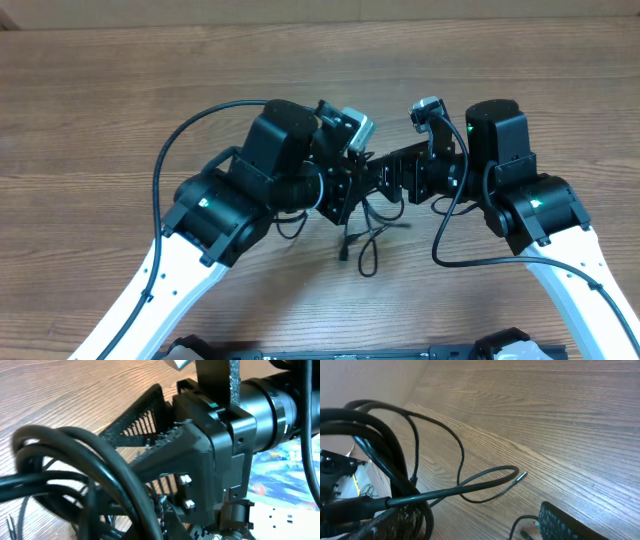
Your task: Untangle cables
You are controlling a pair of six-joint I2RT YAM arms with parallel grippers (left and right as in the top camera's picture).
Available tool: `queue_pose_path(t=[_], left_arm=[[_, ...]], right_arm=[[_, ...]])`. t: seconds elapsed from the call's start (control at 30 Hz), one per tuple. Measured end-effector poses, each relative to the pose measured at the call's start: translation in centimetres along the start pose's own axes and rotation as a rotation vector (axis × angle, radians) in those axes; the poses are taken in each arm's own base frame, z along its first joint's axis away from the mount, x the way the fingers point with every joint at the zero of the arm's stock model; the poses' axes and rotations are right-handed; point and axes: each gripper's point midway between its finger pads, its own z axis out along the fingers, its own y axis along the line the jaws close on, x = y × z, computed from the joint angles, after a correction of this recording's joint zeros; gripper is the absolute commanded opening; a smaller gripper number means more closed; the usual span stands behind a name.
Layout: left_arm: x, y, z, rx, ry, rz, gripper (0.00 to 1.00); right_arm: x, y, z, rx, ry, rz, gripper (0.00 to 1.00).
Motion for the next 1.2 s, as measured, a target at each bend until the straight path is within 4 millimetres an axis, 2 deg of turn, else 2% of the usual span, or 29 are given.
queue_pose_path(t=[0.23,0.37,0.5,0.77,0.97,1.1,1.2], left_arm=[[0.2,-0.5,0.2,0.028,0.011,0.01,0.04],[0.3,-0.7,0.3,0.041,0.016,0.028,0.04],[0.3,-0.9,0.3,0.056,0.02,0.041,0.04],[0.3,-1.2,0.0,0.066,0.015,0.069,0.04],[-0.2,-1.0,-3.2,0.04,-0.045,0.075,0.04],[-0.3,0.0,-5.5,-0.007,-0.084,0.057,0.04],[-0.2,0.7,-7.0,-0.038,-0.104,0.054,0.04]], right_arm=[[-0.1,-0.6,0.2,0.027,-0.001,0.003,0.77],[0.3,-1.3,1.2,0.032,0.029,0.023,0.73],[0.8,-2.2,2.3,0.038,0.064,0.047,0.73],[1.4,-3.7,2.3,0.117,0.082,0.066,0.74],[2.7,-6.3,1.7,0.271,0.117,0.115,0.74],[3.1,-6.9,1.3,0.311,0.126,0.151,0.74],[3.0,-8.8,0.3,0.379,0.116,0.192,0.74]])
